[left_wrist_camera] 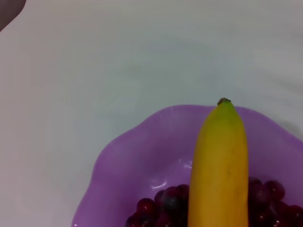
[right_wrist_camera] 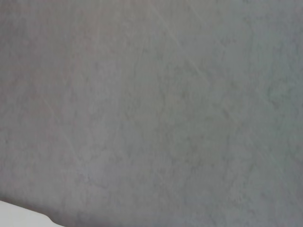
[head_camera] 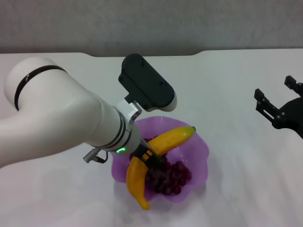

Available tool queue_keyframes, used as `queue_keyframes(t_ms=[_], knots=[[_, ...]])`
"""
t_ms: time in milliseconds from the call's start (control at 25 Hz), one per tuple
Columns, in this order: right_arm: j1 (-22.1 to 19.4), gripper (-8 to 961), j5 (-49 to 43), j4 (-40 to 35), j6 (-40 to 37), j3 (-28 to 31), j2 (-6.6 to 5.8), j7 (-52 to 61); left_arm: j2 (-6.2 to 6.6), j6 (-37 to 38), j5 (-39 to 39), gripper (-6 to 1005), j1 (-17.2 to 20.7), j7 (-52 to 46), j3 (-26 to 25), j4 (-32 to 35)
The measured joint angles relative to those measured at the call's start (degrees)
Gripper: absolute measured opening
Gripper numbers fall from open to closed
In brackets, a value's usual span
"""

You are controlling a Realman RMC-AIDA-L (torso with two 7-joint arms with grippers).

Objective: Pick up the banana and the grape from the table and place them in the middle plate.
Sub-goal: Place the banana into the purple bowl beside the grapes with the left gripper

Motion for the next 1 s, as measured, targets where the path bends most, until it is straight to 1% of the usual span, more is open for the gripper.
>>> queue_keyframes(t_ms=[160, 600, 800, 1000], knots=[[0.0, 797, 0.0, 0.0, 0.0, 0.0, 0.0, 0.0, 0.06, 0.3, 0.0, 496, -0.2, 0.0, 0.1, 0.3], [0.0, 796, 0.0, -0.2, 0.0, 0.0, 0.0, 0.0, 0.03, 0.7, -0.1, 545, -1.5, 0.0, 2.1, 0.6], [0.0, 796, 0.0, -0.1, 0.0, 0.0, 0.0, 0.0, 0.0, 0.8, -0.1, 568, -1.5, 0.0, 2.8, 1.8], [-0.1, 797, 0.0, -0.1, -0.1, 0.0, 0.0, 0.0, -0.02, 0.8, 0.3, 640, -1.3, 0.0, 2.8, 2.5]])
